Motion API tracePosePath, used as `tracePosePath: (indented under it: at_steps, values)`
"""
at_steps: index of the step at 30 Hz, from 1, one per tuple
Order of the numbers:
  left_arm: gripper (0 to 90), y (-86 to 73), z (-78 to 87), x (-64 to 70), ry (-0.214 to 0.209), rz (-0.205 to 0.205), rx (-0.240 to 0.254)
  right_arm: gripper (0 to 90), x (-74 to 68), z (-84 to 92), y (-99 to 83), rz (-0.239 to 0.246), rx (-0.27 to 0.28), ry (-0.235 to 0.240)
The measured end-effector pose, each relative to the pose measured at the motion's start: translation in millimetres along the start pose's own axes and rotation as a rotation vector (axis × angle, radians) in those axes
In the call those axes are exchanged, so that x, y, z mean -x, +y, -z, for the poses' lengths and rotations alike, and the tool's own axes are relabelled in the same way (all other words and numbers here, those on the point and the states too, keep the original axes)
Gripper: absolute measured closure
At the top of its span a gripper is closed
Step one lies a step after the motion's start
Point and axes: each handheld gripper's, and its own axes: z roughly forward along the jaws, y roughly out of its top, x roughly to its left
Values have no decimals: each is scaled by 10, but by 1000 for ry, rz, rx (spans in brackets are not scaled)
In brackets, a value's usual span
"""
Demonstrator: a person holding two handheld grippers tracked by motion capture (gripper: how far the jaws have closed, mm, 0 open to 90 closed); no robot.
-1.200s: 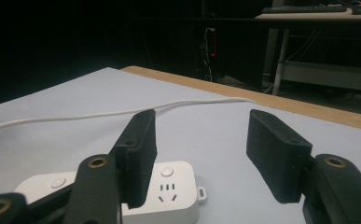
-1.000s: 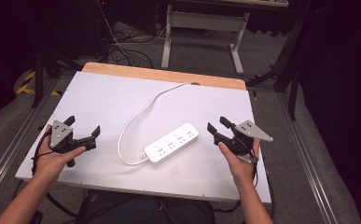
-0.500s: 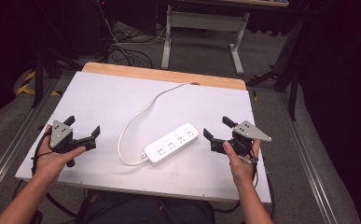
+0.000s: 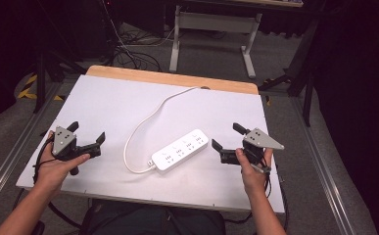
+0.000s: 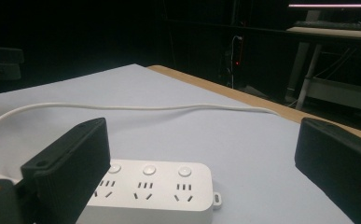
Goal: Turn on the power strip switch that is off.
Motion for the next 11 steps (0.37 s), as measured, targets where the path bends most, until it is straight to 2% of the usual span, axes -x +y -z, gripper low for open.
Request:
tracePosePath:
  at_steps: [11]
  values:
    - [41,-1,1,0,3,0,-1,44,4,-11,-3,-3,-1,11]
